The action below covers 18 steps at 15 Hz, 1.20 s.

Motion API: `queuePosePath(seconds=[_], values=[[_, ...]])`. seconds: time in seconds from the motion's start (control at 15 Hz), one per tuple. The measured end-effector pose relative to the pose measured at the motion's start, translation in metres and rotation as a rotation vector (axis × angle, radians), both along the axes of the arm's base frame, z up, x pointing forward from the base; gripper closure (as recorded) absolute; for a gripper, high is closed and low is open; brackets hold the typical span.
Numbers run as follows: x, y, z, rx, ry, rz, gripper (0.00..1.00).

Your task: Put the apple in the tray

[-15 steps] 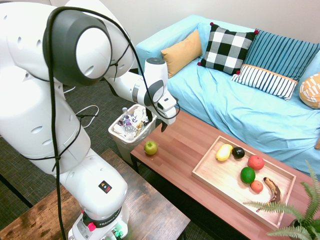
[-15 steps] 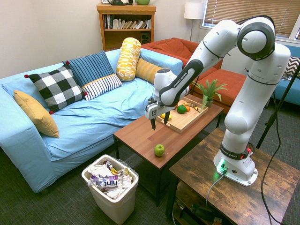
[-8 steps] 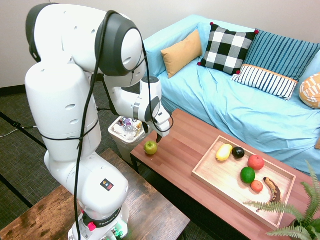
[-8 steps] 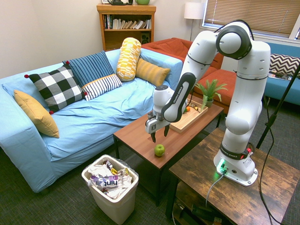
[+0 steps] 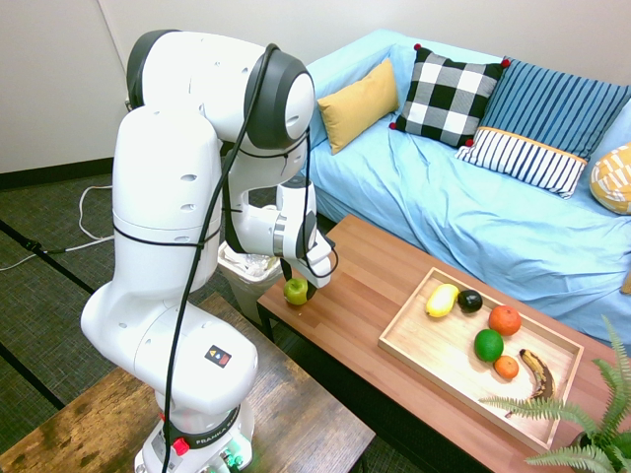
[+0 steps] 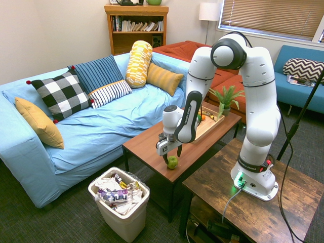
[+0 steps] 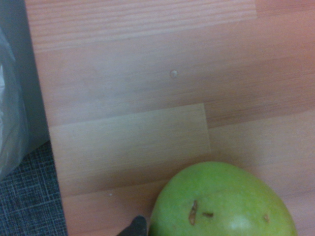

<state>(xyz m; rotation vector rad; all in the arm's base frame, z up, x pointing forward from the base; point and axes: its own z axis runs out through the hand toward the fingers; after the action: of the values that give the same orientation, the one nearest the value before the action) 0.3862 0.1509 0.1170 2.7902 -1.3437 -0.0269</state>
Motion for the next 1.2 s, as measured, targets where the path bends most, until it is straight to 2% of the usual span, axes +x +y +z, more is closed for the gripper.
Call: queuePosePath(seconds=[0.4, 0.47, 1.2], values=[[-0.003, 0.008, -0.012, -0.003, 0.015, -0.008, 0.0], [-0.004, 0.008, -0.013, -0.004, 0.017, -0.008, 1.0], [0.004, 0.001, -0.016, 0.001, 0.012, -0.005, 1.0]])
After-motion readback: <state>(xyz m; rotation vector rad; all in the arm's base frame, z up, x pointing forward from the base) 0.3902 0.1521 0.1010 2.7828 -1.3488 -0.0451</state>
